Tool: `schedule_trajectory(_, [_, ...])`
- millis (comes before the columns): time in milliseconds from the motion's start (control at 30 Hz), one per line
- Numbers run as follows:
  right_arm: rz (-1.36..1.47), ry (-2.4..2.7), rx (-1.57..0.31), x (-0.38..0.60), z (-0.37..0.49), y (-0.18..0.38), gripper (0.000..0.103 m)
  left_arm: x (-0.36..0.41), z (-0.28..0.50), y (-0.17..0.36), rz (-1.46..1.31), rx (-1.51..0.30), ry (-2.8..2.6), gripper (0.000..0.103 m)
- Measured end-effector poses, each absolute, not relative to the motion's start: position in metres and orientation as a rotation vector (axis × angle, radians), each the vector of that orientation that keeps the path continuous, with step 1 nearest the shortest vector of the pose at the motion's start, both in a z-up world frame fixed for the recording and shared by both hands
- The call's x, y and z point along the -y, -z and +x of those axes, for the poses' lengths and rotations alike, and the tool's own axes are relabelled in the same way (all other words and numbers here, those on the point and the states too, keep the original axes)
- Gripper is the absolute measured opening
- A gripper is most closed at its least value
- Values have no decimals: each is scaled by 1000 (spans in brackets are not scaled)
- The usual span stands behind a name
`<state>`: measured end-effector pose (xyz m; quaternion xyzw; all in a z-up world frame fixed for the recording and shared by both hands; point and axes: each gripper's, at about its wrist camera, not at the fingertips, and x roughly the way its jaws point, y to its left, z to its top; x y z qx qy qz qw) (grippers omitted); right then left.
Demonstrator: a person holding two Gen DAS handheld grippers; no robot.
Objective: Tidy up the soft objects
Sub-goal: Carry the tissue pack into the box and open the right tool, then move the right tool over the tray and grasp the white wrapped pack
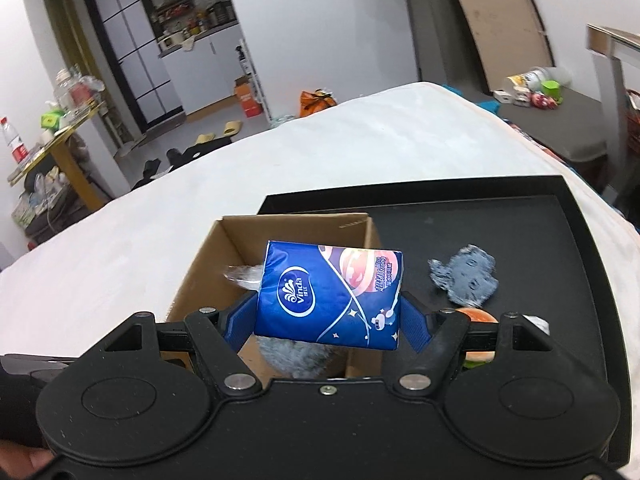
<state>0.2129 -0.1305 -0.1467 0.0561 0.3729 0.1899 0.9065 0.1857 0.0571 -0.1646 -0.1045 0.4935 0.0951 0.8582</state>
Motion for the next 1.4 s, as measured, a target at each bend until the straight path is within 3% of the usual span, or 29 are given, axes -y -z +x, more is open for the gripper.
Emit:
schedule_trajectory(500, [54,-501,-785,77,223,136,73,-71,184,166,-308,-1038,-192,11])
schedule_trajectory(567, [60,-538,-774,73,223,134,76,-72,184,166,-312,-1038,-190,11])
schedule_trajectory(633, [46,-548,-778,70,224,132,87,-73,184,166,-315,-1037,-187,11])
schedule_trajectory(1400, [-120,-488,-846,146,237,115,87,-70,188,163,-294,-1061,-187,15])
